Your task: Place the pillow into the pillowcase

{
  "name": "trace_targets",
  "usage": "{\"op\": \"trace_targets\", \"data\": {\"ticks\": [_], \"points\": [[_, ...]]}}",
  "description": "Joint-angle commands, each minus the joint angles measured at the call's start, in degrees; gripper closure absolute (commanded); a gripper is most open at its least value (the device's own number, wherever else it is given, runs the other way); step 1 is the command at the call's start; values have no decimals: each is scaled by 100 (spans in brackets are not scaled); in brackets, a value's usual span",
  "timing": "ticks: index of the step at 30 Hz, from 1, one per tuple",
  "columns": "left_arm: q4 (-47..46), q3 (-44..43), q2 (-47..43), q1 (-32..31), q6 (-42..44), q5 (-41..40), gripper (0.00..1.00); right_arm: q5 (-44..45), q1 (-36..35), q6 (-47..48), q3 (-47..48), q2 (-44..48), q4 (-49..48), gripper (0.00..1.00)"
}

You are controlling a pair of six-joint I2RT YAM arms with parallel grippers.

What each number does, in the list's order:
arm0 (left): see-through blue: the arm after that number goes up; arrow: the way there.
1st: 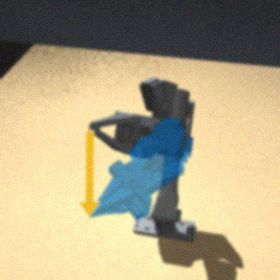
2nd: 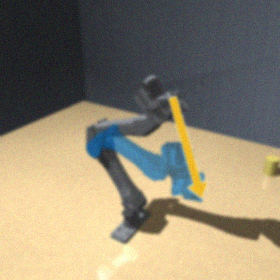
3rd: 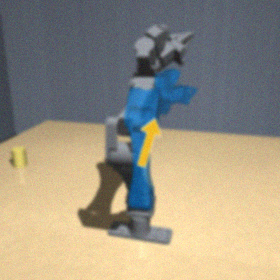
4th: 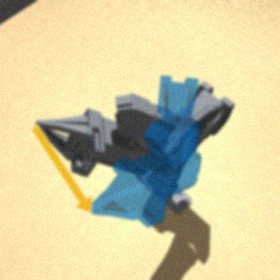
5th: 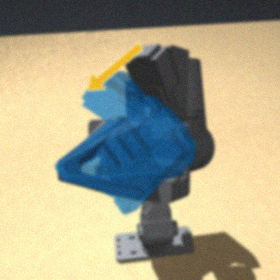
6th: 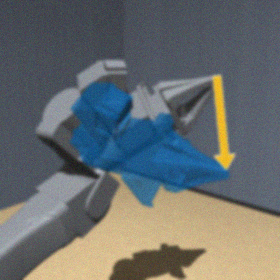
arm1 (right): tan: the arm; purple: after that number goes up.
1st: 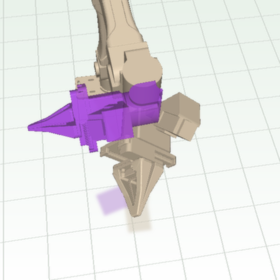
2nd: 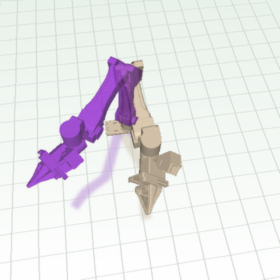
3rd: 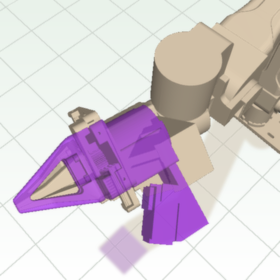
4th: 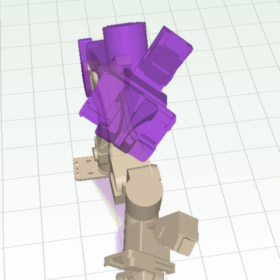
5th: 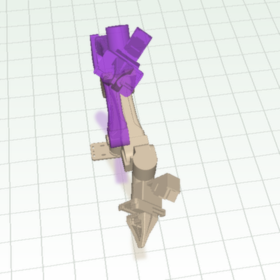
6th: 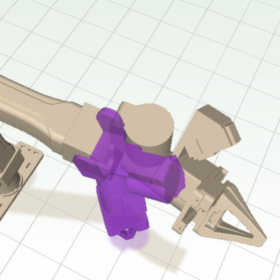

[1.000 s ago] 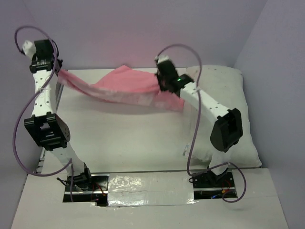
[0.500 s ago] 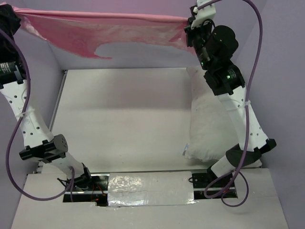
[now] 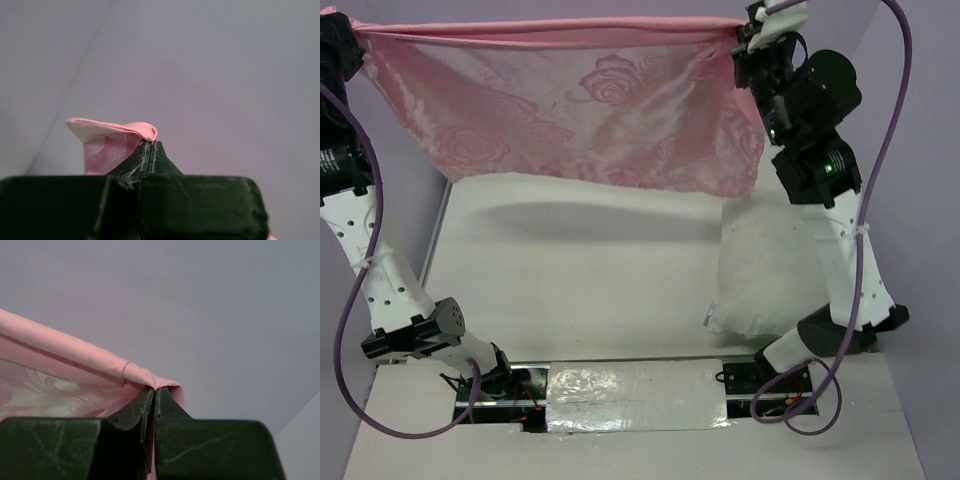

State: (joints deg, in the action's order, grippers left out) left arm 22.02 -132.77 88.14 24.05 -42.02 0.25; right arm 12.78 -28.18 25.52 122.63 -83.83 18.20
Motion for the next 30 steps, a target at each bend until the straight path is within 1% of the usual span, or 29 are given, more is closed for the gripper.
{"op": "trace_targets", "data": {"ticks": [1, 2, 4, 5, 6, 7, 8, 10, 11, 15, 18, 21, 23, 24, 25, 26, 27, 28, 29, 30], "points": [[-741, 435, 168, 100, -7, -105, 100, 59, 400, -19, 811, -650, 17, 100], [-856, 497, 325, 100, -60, -69, 100, -229, 497, -99, 1041, -1087, 174, 100], [-1111, 542, 702, 82, -183, 70, 100, -494, 726, -205, 1498, -1485, 202, 100], [-1191, 402, 870, 82, -227, 185, 100, -643, 770, -223, 1562, -1791, 37, 100], [-1261, 279, 1054, 65, -254, 308, 100, -706, 797, -223, 1597, -1908, -130, 100], [-1288, 87, 1448, -14, -271, 405, 100, -811, 806, -179, 1624, -2004, -289, 100], [-1297, -316, 1626, -76, -254, 432, 100, -855, 806, -170, 1633, -2179, -708, 100], [-1375, -739, 2134, -260, -149, 379, 100, -891, 823, -117, 1781, -2356, -1280, 100], [-1446, -1020, 2250, -313, -140, 379, 100, -865, 841, -100, 1869, -2444, -1423, 100], [-1946, -1119, 2392, -428, -210, 371, 100, -873, 946, 41, 2151, -2726, -2109, 100], [-2149, -1233, 2348, -419, -254, 344, 100, -1188, 1175, -257, 2231, -2561, -2277, 100], [-2149, -1191, 2077, -410, -45, 160, 100, -1356, 1192, -249, 1601, -2200, -2260, 100], [-2149, -700, 1664, -314, 62, 81, 100, -1725, 1184, -267, 1126, -1726, -2066, 99], [-2384, -402, 1263, -296, 184, 98, 100, -1856, 1158, -223, 418, -1541, -2040, 99], [-2491, 384, 1041, -287, 298, 72, 100, -2014, 1105, -214, 54, -1139, -2126, 99], [-2553, 819, 821, -278, 491, 11, 100, -2129, 1061, -109, -602, -961, -2084, 98], [-2615, 1206, 401, -270, 554, 1, 100, -2234, 1000, -30, -930, -794, -2031, 98], [-2667, 2036, 188, -261, 633, 1, 100, -2296, 921, 92, -1221, -479, -1883, 97], [-2729, 2506, -14, -270, 677, -138, 100, -2271, 650, 381, -1563, -311, -1864, 97], [-2816, 2954, -434, -270, 686, -200, 100, -2192, 482, 523, -2289, -161, -1864, 97]]}}
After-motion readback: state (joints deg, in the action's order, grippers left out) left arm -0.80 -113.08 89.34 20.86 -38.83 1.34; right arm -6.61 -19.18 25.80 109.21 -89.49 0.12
